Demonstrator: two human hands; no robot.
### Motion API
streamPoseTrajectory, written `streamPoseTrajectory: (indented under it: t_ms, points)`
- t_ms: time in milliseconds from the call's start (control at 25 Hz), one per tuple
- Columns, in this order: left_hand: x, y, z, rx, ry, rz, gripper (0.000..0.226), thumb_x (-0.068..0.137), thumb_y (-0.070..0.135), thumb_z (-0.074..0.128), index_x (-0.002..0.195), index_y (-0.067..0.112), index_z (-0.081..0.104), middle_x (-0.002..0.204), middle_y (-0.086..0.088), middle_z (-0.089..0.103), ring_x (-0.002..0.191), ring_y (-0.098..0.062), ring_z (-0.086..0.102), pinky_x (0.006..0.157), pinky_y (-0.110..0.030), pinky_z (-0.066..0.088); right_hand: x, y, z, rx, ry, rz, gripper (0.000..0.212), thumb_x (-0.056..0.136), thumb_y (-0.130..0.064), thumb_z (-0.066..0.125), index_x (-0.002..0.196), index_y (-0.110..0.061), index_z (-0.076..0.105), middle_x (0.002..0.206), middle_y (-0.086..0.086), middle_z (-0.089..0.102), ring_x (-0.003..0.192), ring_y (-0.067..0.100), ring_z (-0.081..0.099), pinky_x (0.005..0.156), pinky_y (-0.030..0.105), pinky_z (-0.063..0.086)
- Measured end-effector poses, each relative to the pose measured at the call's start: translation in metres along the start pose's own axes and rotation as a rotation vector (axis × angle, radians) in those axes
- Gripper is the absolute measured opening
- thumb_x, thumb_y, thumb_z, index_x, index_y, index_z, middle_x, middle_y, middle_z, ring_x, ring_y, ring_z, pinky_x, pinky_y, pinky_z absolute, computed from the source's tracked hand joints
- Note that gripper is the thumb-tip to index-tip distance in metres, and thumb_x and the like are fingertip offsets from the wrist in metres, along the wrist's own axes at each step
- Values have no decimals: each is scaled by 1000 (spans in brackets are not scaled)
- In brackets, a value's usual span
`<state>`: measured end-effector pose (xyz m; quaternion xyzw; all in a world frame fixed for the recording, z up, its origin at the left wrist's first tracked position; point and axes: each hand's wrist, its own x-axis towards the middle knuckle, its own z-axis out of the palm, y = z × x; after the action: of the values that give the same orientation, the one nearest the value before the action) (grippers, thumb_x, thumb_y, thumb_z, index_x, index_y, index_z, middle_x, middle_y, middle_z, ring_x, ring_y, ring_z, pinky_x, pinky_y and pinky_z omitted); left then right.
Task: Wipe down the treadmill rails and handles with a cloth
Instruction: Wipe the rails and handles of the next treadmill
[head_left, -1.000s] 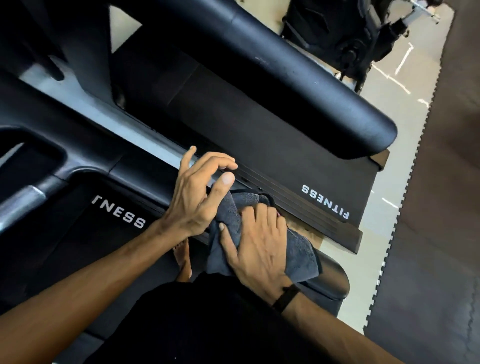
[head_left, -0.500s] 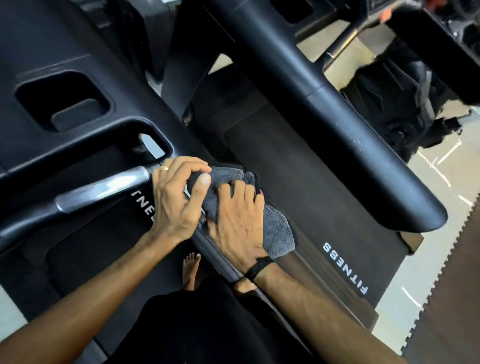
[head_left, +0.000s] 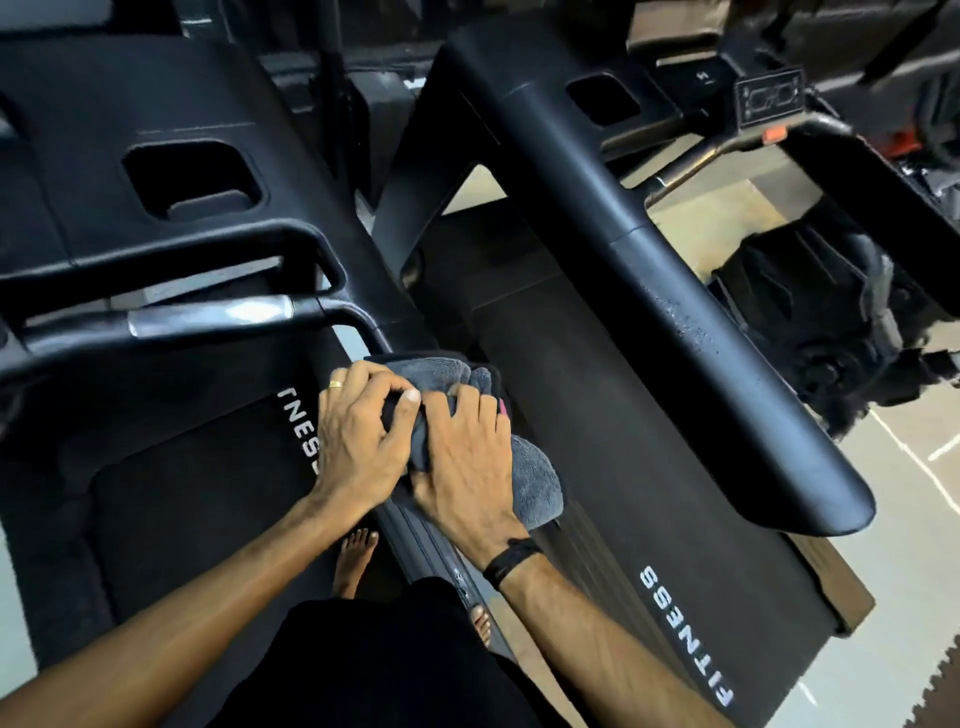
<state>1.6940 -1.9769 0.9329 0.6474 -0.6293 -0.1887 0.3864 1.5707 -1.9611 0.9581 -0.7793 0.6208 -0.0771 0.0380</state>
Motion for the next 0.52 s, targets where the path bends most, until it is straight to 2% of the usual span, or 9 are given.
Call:
streamPoseTrajectory:
  t_ms: [120,360,520]
  points:
    - [-44,25,20,-31,62,-73,27,95,34,45,92,13,62,98,0,55,96,-18,48,87,-36,40,-36,23,-2,82,27,-38,48,65,-28,68,110,-19,51,106,7,51,86,26,47,88,48,46]
    - [-131,66,53,-77,111,-208,30,99,35,37,99,12,55,98,3,52,93,-13,47,88,-25,35,-108,64,-1,163,74,-117,31,80,-28,64,109,-21,56,107,5,52,84,23,46,85,46,46]
    - [-169,88,62,-64,115,-239,26,99,39,34,99,19,51,99,5,51,94,-12,47,87,-34,41,-143,84,-6,208,70,-145,36,76,-29,70,109,-23,57,107,3,51,84,20,44,77,39,46]
